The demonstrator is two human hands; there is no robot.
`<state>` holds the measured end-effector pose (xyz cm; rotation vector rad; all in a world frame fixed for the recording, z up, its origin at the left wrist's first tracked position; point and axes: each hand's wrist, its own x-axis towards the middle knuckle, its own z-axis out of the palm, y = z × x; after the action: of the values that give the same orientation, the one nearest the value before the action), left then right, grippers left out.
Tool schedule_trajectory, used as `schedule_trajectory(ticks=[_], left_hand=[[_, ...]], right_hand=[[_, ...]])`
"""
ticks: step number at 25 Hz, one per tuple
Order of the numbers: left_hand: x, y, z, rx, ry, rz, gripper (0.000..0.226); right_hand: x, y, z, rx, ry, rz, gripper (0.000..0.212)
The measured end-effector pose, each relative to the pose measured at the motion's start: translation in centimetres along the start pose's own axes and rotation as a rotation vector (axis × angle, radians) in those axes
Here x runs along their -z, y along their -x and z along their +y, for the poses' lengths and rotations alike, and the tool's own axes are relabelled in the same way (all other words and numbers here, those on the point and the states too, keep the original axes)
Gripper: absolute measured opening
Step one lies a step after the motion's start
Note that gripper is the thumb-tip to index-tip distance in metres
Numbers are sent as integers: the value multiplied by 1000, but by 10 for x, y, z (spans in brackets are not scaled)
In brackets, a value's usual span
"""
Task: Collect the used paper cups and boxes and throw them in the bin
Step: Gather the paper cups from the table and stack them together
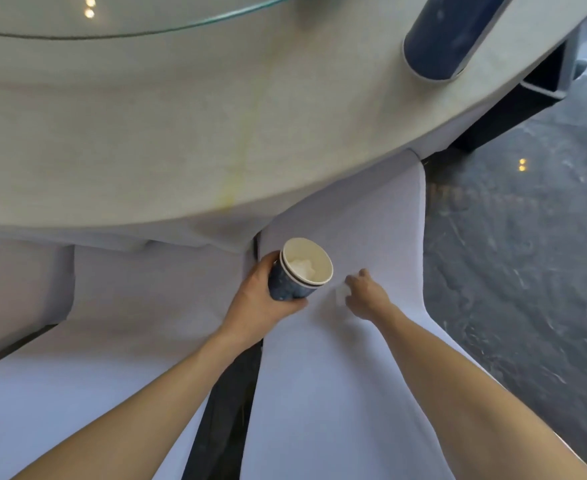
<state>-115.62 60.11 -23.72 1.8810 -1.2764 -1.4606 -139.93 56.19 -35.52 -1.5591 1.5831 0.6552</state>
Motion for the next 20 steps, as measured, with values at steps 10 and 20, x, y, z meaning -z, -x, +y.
schedule_trajectory(ticks=[10, 20], left_hand=[[16, 46, 116, -109, -140, -61, 84], [-38, 117, 242, -325, -200, 62, 84]], right_hand=[[150, 168, -24, 108, -471, 495, 10], [220, 320, 3, 366, -518, 621, 22]])
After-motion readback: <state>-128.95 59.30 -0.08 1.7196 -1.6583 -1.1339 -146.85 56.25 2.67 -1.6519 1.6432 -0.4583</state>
